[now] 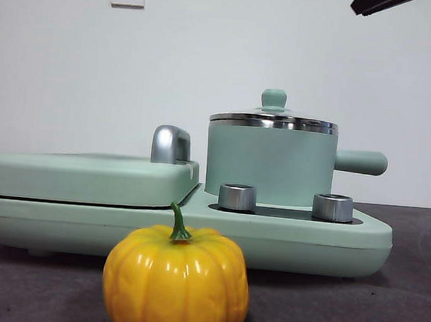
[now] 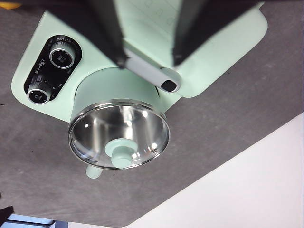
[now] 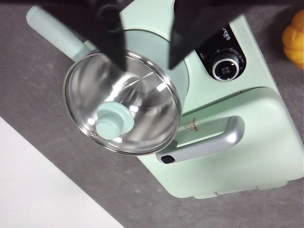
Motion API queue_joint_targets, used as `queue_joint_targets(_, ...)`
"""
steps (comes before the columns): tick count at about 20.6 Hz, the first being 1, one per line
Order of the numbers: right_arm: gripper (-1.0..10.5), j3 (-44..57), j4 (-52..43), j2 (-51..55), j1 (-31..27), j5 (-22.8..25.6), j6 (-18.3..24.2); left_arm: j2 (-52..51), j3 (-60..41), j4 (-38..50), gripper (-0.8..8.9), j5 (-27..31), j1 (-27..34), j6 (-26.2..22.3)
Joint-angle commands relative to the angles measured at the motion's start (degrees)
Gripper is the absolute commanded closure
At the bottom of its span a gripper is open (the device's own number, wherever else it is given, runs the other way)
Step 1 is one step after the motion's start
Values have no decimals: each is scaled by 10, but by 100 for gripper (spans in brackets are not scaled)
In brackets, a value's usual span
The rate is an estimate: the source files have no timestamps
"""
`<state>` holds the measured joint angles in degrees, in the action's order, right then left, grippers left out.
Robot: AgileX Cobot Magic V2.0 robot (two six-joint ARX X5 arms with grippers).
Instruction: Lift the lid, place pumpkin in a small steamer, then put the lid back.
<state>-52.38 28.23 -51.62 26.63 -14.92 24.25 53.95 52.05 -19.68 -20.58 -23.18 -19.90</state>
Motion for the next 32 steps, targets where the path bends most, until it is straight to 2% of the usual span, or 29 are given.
queue_joint_targets(1,717,-9,-4,-7,4,-1,6,4,12,8,532,-3,-4,6)
queue_joint_targets(7,714,-9,-3,-8,4,1,-8,7,12,32,533,-3,-4,9)
queue_joint_targets(11,714,-9,-3,-8,4,5,-48,13,12,41,534,-3,-10,23)
queue_joint_targets(16,714,-9,-5,-7,4,37,-110,24,12,47,534,-3,-31,35)
queue_joint_targets(21,715,-9,-20,-6,3,47,-112,51,12,82,534,-3,-54,37)
queue_joint_targets(28,714,-9,-40,3,-5,45,-119,126,13,219,534,-2,-92,89)
queue_joint_targets(32,714,-9,-46,13,-5,45,-121,177,13,284,534,-1,-110,96)
